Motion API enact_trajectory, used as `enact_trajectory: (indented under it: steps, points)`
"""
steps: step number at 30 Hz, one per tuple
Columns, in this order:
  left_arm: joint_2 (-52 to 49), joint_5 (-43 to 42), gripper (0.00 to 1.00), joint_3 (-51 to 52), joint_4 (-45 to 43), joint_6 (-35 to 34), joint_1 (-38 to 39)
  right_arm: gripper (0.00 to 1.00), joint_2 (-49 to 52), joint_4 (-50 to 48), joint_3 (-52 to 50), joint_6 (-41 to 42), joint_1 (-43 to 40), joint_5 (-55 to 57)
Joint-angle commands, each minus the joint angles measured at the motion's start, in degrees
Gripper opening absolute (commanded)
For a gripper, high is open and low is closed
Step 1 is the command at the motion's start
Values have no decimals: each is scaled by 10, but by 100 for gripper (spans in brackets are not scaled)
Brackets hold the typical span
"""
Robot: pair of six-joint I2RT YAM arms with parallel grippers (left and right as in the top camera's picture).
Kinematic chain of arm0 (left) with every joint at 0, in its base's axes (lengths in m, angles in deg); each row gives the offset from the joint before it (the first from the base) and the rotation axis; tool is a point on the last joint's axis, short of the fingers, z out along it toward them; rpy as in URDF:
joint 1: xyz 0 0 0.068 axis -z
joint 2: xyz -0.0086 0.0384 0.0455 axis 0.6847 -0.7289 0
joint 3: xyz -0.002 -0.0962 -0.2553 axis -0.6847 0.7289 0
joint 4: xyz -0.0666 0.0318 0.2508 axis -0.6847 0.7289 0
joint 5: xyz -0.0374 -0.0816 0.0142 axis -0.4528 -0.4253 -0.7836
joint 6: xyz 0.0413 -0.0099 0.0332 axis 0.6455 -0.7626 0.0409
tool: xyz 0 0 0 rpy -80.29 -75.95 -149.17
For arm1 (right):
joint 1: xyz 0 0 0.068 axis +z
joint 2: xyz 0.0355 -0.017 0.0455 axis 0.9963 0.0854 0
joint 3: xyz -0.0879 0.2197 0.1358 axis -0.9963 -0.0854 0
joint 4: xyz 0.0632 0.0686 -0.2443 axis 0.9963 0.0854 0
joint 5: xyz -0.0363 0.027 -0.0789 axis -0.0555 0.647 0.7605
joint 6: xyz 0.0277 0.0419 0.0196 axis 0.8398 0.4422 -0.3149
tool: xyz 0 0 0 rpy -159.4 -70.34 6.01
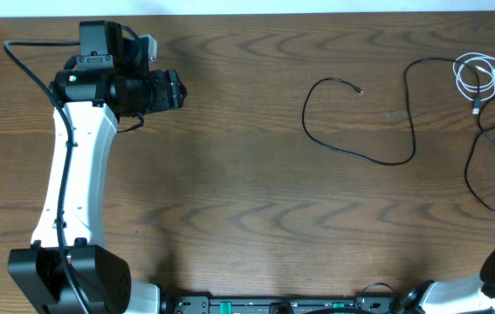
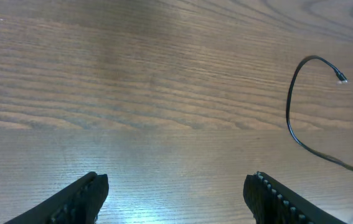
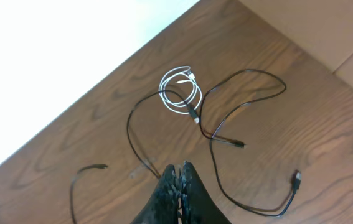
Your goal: Untangle cables
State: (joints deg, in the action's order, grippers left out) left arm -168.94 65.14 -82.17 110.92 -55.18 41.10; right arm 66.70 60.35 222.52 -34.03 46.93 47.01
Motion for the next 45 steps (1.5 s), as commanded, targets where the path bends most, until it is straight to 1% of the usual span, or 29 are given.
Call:
enact_trajectory:
  steps: [1, 3, 6, 9, 12, 17, 18, 23, 29, 37, 41, 45]
  points:
    - [-4, 1, 75, 2, 2, -3, -2, 3, 1, 14, 0, -24, -7, -102]
    - [-4, 1, 75, 2, 2, -3, -2, 9, 9, 37, 0, -47, 7, -99]
    - [-4, 1, 75, 2, 2, -3, -2, 17, 28, 76, -1, -75, 31, -97]
    - [-4, 1, 75, 2, 2, -3, 0, 28, 54, 108, -1, -74, 60, -73]
    - [-4, 1, 75, 2, 2, -3, 2, 34, 89, 125, -1, -74, 90, -49]
    - [-4, 1, 75, 2, 2, -3, 3, 38, 161, 149, -1, -74, 141, 15]
    - [-4, 1, 75, 2, 2, -3, 3, 40, 173, 151, -1, -71, 149, 27]
    - [-4, 1, 75, 2, 2, -3, 3, 41, 248, 134, -1, -61, 186, 66]
    - [-4, 1, 75, 2, 1, -3, 3, 41, 324, 72, -1, -61, 212, 65]
    - [-4, 2, 75, 2, 1, -3, 3, 43, 387, -28, -1, -62, 252, 67]
    - [-4, 1, 75, 2, 1, -3, 3, 47, 416, -66, -1, -45, 266, 90]
    - [-4, 1, 75, 2, 2, -3, 3, 46, 448, -89, -1, -35, 275, 95]
